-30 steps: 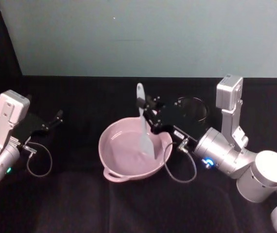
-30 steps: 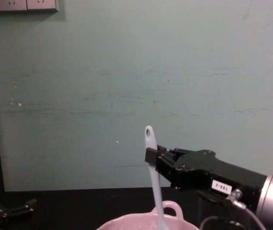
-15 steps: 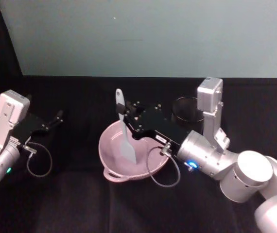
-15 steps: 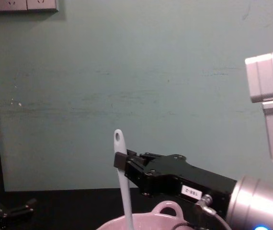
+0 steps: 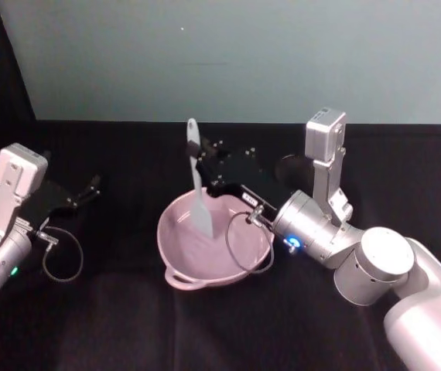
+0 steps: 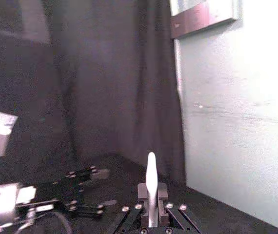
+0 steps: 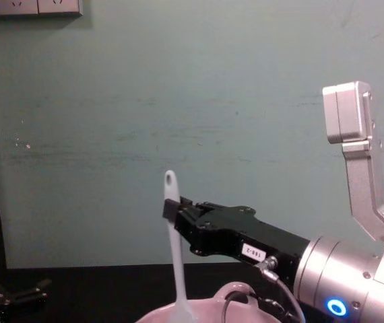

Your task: Use the one hand to pick up the spoon and stir the clear water in the bowl.

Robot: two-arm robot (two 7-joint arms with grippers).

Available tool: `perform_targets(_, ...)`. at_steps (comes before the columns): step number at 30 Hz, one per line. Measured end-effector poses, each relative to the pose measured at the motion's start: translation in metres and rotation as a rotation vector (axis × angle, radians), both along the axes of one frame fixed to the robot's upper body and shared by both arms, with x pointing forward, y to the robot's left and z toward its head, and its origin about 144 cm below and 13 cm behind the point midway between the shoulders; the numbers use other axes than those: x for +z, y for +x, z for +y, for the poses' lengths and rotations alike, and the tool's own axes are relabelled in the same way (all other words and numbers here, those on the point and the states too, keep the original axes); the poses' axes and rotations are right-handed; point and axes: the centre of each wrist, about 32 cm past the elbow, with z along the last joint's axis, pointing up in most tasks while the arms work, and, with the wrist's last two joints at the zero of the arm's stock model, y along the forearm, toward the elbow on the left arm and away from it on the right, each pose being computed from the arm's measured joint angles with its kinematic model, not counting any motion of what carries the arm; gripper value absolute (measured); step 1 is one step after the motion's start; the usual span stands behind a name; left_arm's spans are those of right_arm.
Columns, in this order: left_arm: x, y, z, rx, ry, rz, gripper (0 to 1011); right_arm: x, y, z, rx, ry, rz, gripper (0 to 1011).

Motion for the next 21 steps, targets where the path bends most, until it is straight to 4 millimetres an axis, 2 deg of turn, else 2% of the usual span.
perform_targets(11,0.000,0.000,0.000,0.000,0.000,0.000,1011,0.000,0.006,-0.012,-0.101,0.005,-0.023,110)
perform_targets(21,0.000,0.000,0.000,0.000,0.000,0.000,1011,0.005,-0.006,-0.030,-0.121,-0.020,-0.029,110)
